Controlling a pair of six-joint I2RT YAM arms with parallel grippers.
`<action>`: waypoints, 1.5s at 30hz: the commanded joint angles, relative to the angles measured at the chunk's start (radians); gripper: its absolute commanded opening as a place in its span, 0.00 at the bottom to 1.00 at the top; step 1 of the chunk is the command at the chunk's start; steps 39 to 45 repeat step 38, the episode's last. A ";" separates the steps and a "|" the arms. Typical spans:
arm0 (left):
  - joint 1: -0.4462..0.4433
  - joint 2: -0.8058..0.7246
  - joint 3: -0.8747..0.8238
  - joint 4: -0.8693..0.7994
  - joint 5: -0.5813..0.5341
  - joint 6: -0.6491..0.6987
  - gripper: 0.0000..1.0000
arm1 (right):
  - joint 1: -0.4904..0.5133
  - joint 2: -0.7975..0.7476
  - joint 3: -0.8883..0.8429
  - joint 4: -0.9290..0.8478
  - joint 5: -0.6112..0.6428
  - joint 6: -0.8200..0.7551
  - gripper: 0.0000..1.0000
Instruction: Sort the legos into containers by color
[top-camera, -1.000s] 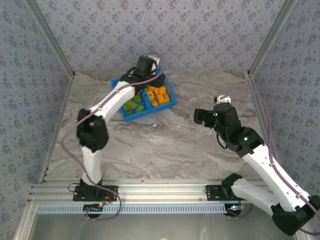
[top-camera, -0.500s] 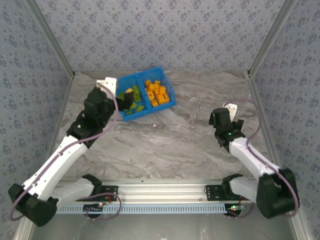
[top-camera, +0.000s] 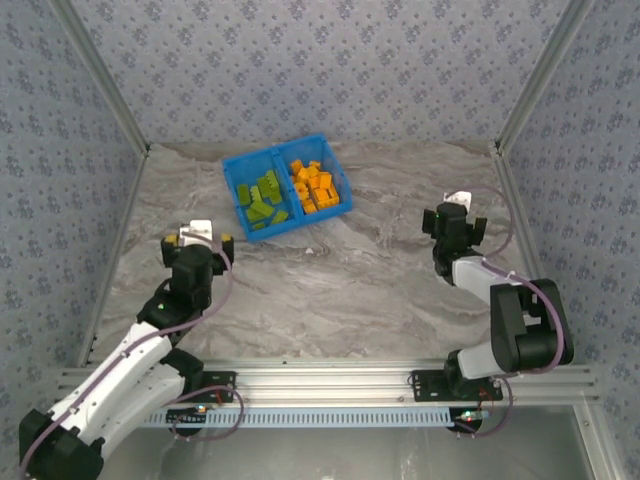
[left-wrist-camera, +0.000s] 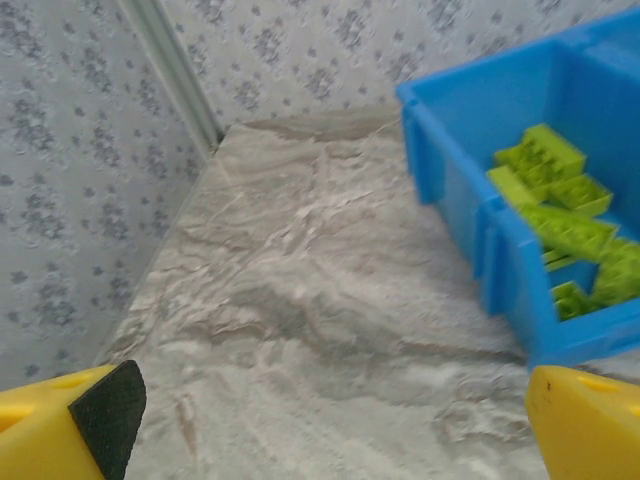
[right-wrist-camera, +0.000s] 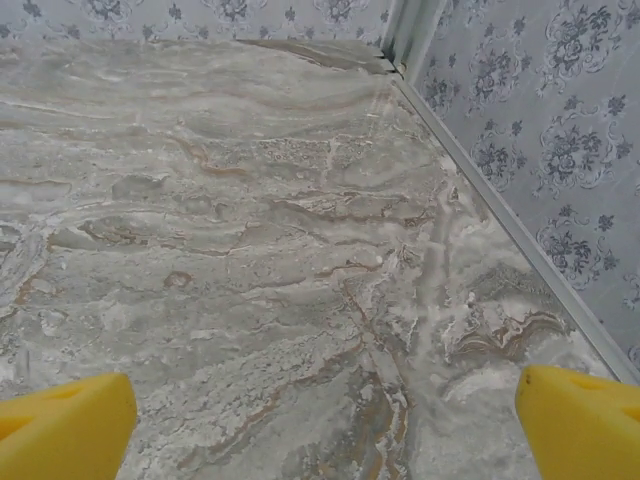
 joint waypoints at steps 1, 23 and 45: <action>0.027 0.001 -0.040 0.077 -0.102 0.055 0.99 | -0.006 -0.097 -0.199 0.139 -0.028 0.005 1.00; 0.471 0.852 -0.082 1.015 0.451 -0.019 0.99 | -0.151 0.111 -0.199 0.388 -0.420 -0.045 1.00; 0.483 0.829 -0.063 0.933 0.492 -0.020 0.99 | -0.158 0.110 -0.195 0.378 -0.452 -0.048 1.00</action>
